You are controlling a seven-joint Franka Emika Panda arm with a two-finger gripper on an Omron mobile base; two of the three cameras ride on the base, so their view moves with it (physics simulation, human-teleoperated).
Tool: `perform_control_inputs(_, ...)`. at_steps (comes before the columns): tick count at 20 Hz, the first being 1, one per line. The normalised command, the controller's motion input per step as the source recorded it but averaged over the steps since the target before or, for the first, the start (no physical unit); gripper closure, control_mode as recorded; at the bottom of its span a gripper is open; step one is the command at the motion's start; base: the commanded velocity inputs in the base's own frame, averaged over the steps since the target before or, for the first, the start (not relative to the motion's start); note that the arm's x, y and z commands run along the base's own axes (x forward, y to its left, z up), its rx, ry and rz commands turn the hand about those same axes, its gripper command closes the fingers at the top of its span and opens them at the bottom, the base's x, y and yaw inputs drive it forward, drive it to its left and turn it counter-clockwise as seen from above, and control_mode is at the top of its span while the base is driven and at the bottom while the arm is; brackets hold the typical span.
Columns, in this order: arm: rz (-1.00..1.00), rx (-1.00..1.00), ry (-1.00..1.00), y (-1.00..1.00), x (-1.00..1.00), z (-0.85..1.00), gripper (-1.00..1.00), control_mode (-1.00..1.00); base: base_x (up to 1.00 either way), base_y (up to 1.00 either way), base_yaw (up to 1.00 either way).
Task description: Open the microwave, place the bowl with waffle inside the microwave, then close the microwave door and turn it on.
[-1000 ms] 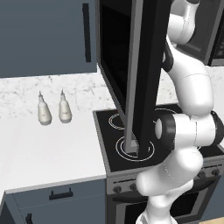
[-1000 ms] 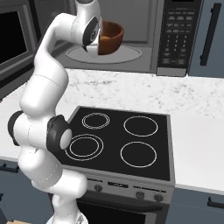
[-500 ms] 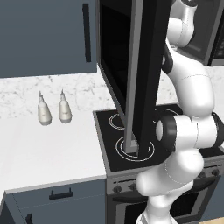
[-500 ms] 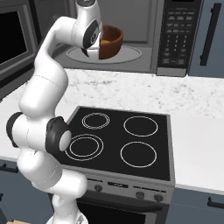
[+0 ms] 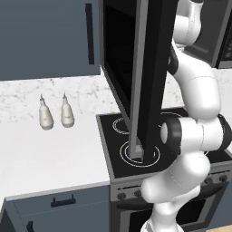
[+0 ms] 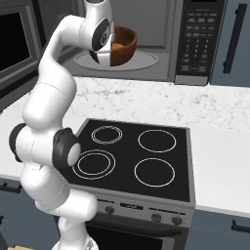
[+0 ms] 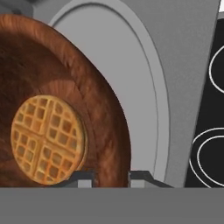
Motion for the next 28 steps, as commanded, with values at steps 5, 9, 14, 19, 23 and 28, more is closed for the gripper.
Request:
perform_control_inputs(5, 0.00, 0.00, 0.00, 0.00, 0.00, 0.01, -1.00, -1.00, 0.00, 0.00, 0.00)
perform_control_inputs(9, 0.03, 0.00, 0.00, 0.00, 0.00, 0.00, -1.00, -1.00, 0.00, 0.00, 0.00)
perform_control_inputs(14, 0.00, 0.00, -0.13, 0.00, 0.00, 0.07, -1.00, -1.00, 0.00, 0.00, 0.00)
perform_control_inputs(19, 0.00, 0.00, -0.21, 0.00, -0.08, 0.00, -1.00, -1.00, 0.00, 0.00, 0.00)
perform_control_inputs(23, 0.01, 0.00, -0.02, 0.00, -0.51, 0.00, -1.00, -1.00, 0.00, 0.00, 0.00)
perform_control_inputs(28, 0.01, 0.01, -0.11, -0.06, -0.81, 0.13, -1.00, -1.00, 0.00, 0.00, 0.00)
